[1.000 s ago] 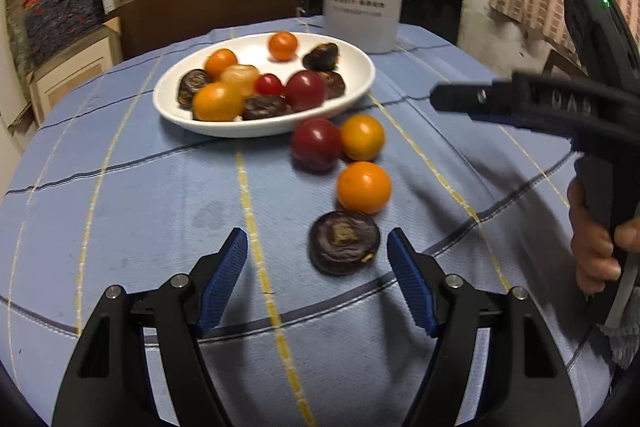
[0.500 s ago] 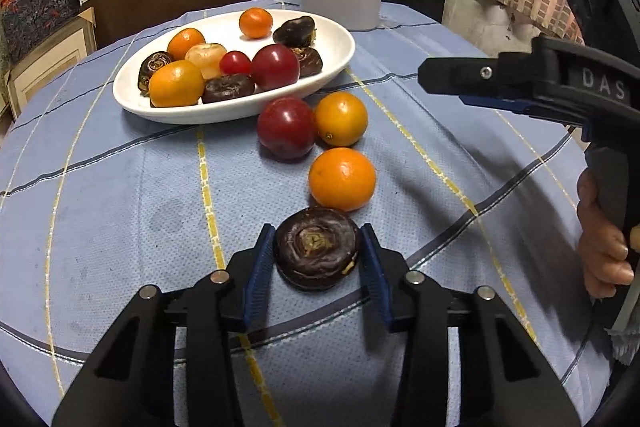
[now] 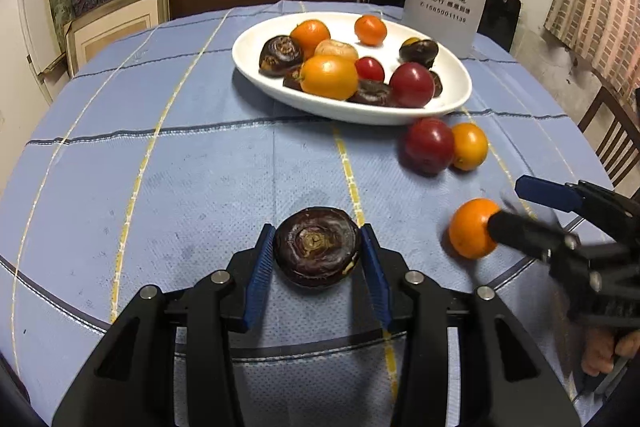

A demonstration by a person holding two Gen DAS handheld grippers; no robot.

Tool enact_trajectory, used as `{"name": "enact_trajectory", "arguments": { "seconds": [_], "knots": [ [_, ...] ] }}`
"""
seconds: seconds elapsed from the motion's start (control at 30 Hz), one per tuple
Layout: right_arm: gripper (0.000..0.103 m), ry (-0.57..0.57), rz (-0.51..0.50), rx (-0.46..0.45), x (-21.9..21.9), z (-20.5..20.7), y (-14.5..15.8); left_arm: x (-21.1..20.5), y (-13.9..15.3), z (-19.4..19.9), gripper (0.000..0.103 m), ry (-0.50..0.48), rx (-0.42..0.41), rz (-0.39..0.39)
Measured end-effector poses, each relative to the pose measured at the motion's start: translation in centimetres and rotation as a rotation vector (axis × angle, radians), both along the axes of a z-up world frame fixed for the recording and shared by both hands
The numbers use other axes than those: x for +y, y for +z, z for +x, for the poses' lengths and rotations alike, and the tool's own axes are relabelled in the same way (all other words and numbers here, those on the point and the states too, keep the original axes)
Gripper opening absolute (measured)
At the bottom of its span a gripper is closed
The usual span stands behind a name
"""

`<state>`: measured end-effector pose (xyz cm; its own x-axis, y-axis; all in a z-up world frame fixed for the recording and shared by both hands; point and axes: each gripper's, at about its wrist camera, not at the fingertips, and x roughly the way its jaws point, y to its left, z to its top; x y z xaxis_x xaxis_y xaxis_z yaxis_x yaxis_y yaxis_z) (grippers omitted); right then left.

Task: Organize fruits
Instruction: 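Grasp a dark date with the left tool while the right tool grasps a tangerine, then release the date and tangerine onto the white plate from both tools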

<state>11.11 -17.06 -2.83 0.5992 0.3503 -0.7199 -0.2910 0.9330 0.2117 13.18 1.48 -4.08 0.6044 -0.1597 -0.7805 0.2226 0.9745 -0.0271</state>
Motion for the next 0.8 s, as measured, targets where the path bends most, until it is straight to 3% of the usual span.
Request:
{"name": "enact_trajectory", "arguments": {
  "seconds": [0.03,0.1,0.3,0.57,0.8],
  "knots": [
    [0.071,0.019,-0.014,-0.01,0.6,-0.2,0.0,0.0,-0.1,0.1,0.042,-0.001,0.003,0.006],
    [0.058,0.049,-0.022,-0.021,1.4,-0.6,0.0,-0.2,-0.3,0.2,0.042,-0.002,0.004,0.015],
    [0.036,0.138,-0.059,0.001,3.6,-1.2,-0.7,-0.4,-0.3,0.0,0.042,-0.005,-0.001,0.029],
    [0.035,0.12,-0.043,0.002,3.1,-1.3,-0.7,-0.5,-0.3,0.0,0.042,-0.006,-0.004,0.029],
    [0.035,0.021,0.024,-0.039,-0.3,-0.8,1.4,-0.5,1.2,-0.4,0.042,-0.023,-0.033,-0.036]
  ]
}}
